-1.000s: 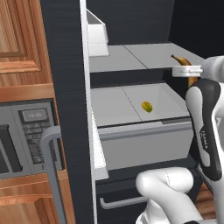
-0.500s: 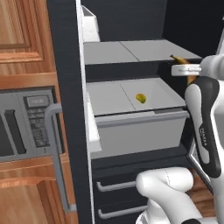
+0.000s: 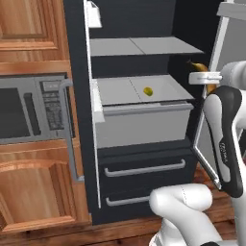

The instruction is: Retrieve the banana and mango from the fridge and place them into the bowl on the dining table.

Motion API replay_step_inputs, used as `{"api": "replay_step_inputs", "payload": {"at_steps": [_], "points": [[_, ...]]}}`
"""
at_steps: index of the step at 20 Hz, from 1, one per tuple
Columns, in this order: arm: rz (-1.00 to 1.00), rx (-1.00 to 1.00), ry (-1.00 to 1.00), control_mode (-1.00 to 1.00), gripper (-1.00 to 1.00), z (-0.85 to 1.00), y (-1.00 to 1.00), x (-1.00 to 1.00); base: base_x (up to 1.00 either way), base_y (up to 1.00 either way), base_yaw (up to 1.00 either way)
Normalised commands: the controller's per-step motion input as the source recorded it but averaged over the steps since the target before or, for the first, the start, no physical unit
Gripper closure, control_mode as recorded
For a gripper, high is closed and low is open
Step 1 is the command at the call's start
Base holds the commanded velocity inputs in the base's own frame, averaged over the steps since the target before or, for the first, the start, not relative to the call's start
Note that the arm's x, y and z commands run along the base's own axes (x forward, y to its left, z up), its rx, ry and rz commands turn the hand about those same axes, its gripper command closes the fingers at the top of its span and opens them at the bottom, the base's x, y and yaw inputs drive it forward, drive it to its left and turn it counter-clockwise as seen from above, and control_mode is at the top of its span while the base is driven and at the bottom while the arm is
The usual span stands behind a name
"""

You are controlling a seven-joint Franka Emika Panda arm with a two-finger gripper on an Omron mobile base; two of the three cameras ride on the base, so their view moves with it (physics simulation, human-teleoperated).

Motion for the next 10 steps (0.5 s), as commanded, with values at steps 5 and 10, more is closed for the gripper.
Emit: {"api": "replay_step_inputs", "payload": {"at_steps": [5, 10], "points": [[0.00, 0.00, 0.00, 1.00, 1.00, 0.00, 0.00, 0.00, -0.48, 0.00, 0.33], [0.00, 0.00, 0.00, 1.00, 1.00, 0.00, 0.00, 0.00, -0.39, -0.02, 0.57]]}}
